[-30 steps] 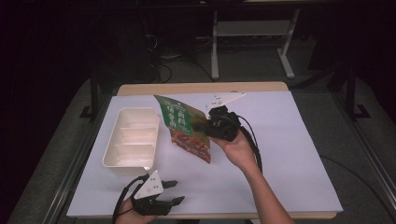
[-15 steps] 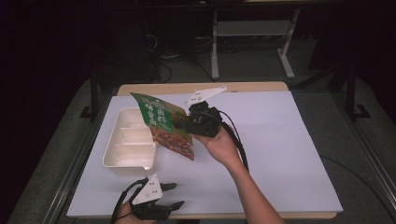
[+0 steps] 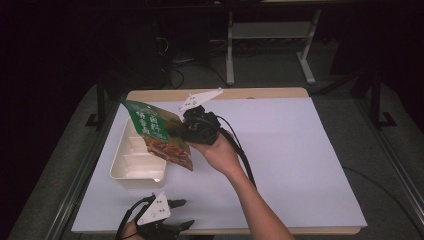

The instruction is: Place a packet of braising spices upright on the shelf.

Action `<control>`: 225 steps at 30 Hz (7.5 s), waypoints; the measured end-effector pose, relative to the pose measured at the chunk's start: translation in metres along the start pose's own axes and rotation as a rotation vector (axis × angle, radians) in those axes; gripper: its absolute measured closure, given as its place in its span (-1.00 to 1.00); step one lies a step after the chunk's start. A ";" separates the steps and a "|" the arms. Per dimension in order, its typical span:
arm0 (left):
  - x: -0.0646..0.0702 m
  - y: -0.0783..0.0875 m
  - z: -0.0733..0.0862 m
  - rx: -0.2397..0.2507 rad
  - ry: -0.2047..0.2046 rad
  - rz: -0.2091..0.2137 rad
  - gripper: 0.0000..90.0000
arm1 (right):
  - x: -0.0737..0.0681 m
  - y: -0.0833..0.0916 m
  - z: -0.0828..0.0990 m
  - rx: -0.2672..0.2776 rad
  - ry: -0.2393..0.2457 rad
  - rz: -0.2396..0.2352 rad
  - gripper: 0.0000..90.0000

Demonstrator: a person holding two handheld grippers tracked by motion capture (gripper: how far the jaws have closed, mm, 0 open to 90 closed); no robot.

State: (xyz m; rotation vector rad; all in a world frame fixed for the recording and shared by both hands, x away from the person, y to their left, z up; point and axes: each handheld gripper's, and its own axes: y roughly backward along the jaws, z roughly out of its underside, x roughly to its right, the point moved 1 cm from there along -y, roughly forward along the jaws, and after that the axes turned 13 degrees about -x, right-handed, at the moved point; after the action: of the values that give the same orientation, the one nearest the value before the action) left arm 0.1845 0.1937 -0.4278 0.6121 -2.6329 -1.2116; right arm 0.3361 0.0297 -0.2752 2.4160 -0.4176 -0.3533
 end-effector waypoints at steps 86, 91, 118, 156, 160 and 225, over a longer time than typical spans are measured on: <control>0.003 0.000 0.001 0.004 -0.046 -0.018 -0.20 | -0.020 -0.100 -0.029 -0.009 -0.012 -0.099 0.99; 0.004 0.000 0.001 0.008 -0.047 -0.018 -0.20 | -0.019 -0.102 -0.028 -0.002 -0.023 -0.102 0.99; 0.004 -0.001 0.001 0.011 -0.044 -0.012 -0.20 | -0.004 -0.115 -0.007 0.010 -0.089 -0.090 0.99; 0.003 -0.001 0.001 0.010 -0.042 -0.010 -0.23 | 0.005 -0.113 -0.001 0.018 -0.076 -0.095 0.97; 0.002 -0.001 0.001 0.011 -0.040 -0.012 -0.24 | 0.005 -0.112 -0.002 0.017 -0.078 -0.086 0.88; -0.002 -0.003 0.000 0.017 -0.022 -0.019 -0.28 | 0.023 -0.016 0.060 -0.001 -0.090 -0.045 0.14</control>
State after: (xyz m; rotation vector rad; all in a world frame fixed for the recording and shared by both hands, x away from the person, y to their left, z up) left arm 0.1870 0.1926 -0.4304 0.6313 -2.6637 -1.2097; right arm 0.3387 -0.0005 -0.3344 2.4181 -0.4030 -0.4833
